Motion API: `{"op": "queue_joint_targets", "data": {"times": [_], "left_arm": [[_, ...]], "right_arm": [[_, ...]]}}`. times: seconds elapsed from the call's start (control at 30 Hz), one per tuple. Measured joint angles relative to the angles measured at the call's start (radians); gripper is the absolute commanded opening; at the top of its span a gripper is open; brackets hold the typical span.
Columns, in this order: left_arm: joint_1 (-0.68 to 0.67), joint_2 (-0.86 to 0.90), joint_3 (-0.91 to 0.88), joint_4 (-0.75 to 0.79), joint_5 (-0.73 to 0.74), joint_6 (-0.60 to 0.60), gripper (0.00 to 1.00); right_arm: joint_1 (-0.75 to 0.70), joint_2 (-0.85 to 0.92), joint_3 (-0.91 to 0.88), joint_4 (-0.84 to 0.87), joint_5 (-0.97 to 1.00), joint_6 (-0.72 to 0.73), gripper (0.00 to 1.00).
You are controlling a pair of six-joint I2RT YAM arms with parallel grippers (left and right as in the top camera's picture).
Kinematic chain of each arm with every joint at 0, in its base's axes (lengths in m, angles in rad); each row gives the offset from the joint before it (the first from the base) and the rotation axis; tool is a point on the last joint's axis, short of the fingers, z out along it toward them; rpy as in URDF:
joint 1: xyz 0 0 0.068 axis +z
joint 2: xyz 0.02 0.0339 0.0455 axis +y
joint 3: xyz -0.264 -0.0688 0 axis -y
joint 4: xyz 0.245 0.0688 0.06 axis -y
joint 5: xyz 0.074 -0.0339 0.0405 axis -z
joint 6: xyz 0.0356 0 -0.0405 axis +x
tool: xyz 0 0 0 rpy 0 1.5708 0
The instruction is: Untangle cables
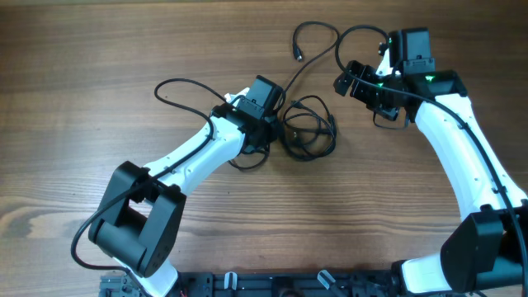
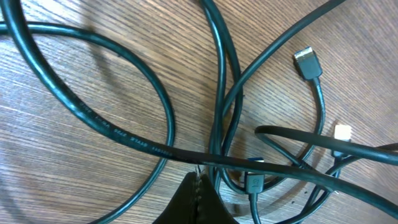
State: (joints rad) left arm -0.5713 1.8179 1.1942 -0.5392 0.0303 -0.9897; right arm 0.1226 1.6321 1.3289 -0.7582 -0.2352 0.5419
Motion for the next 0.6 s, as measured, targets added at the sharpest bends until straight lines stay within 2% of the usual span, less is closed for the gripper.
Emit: {"op": "queue_joint_targets", "data": {"times": [0.27, 0.37, 0.6], "left_arm": [[0.017, -0.003, 0.000, -0.021, 0.069, 0.038, 0.04], [0.078, -0.019, 0.000, -0.115, 0.148, 0.119, 0.04], [0.167, -0.025, 0.000, -0.127, 0.310, 0.290, 0.04]], "right_arm": [[0.000, 0.000, 0.000, -0.004, -0.020, -0.005, 1.00], [0.000, 0.000, 0.000, -0.004, -0.034, -0.005, 1.00], [0.000, 0.000, 0.000, -0.042, -0.038, -0.005, 1.00]]}}
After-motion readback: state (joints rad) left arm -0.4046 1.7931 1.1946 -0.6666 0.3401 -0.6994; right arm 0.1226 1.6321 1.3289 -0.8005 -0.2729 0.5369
